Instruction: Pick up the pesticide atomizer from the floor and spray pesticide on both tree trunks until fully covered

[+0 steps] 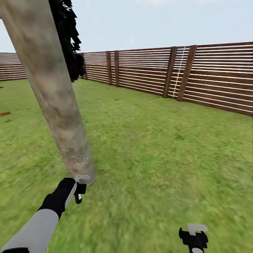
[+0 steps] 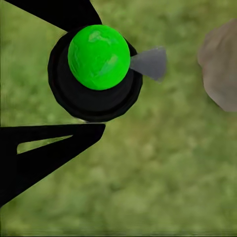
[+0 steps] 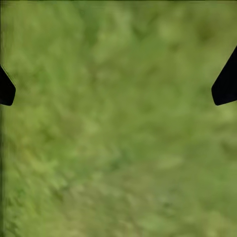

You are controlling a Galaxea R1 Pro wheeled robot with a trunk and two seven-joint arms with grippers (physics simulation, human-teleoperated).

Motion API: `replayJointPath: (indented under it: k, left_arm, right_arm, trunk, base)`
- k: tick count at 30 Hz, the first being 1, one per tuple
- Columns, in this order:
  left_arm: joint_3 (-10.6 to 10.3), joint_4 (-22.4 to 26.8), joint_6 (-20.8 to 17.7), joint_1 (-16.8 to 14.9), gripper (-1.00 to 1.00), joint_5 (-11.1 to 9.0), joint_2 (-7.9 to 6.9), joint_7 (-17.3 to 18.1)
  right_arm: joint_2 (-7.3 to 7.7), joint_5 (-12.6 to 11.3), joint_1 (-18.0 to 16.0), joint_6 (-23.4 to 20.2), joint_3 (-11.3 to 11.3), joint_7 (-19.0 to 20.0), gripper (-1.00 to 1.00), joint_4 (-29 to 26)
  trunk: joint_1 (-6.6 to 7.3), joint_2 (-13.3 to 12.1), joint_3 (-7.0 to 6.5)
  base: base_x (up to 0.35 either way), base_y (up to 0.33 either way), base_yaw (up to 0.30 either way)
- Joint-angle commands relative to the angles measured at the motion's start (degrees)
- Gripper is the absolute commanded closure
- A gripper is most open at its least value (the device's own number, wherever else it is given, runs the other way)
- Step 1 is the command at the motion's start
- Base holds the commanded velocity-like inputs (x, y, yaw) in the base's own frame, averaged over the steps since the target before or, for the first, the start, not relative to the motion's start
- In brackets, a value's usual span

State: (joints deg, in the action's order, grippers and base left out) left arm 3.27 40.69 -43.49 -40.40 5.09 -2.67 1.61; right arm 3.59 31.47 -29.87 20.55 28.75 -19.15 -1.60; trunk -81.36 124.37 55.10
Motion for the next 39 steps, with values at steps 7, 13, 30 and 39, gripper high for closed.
replayJointPath:
  k: [7, 13, 30, 39]
  left_arm:
    - [0.15, 0.09, -0.28, -0.03, 1.0, 0.52, -0.37, 0.24]
    - [0.92, 0.09, -0.28, -0.03, 1.0, 0.53, -0.72, 0.24]
    - [2.08, 1.2, -0.84, -0.46, 1.0, 0.42, 0.09, -2.03]
    - [1.67, 6.34, -7.85, -1.18, 1.0, 0.31, 0.96, -2.22]
  right_arm:
    - [-0.06, 0.53, -0.01, 0.19, 0.48, -0.19, -1.0, 0.11]
    - [-0.07, 0.52, -0.01, 0.19, 0.47, -0.19, -1.0, 0.11]
    - [-0.07, 0.49, -0.01, 0.19, 0.51, -0.28, -1.0, 0.06]
    - [-0.07, 0.52, -0.01, 0.19, 0.47, -0.26, -1.0, 0.11]
  trunk:
    - [0.01, 0.02, 0.05]
    - [0.01, 0.02, 0.05]
    - [0.01, 0.02, 0.05]
    - [0.01, 0.02, 0.05]
  base:
    - [0.0, -0.275, 0.0]
    - [0.018, -0.275, 0.034]
    - [0.117, -0.188, 0.269]
    - [0.02, -0.062, 0.263]
